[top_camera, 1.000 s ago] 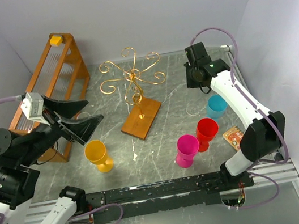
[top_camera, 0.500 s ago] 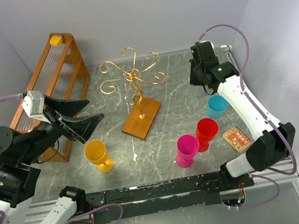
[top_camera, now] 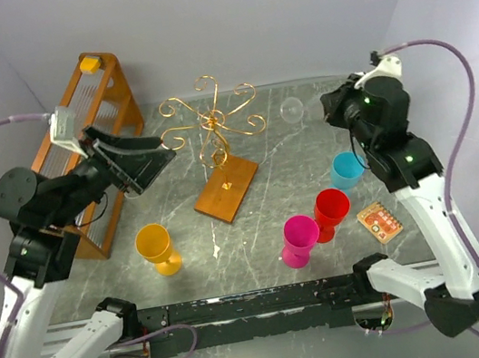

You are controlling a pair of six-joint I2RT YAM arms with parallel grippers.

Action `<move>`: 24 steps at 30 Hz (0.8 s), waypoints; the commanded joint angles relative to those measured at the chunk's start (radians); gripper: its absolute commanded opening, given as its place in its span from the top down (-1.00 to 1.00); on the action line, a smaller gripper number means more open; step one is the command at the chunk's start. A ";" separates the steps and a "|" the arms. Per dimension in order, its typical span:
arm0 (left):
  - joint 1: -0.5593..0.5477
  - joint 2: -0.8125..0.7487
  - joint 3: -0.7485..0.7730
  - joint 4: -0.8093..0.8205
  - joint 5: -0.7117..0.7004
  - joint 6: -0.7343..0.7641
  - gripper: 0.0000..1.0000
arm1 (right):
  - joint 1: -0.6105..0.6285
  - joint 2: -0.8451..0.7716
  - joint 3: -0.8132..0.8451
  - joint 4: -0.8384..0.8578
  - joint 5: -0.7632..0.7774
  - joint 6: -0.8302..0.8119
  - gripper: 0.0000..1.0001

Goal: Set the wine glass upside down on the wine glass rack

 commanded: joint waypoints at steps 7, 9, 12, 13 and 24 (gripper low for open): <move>-0.024 0.196 0.037 0.381 0.129 -0.369 -0.77 | 0.004 -0.280 -0.093 0.294 -0.045 0.136 1.00; -0.045 0.207 0.041 0.406 0.085 -0.382 -0.79 | 0.004 -0.320 -0.113 0.342 -0.057 0.147 1.00; -0.096 0.245 0.043 0.416 -0.013 -0.406 -0.81 | 0.003 -0.356 -0.145 0.402 -0.066 0.187 1.00; -0.111 0.263 0.044 0.418 -0.046 -0.415 -0.81 | 0.003 -0.366 -0.163 0.428 -0.070 0.206 1.00; -0.303 0.473 0.072 0.579 -0.447 -0.552 -0.57 | 0.002 -0.366 -0.268 0.733 -0.175 0.408 1.00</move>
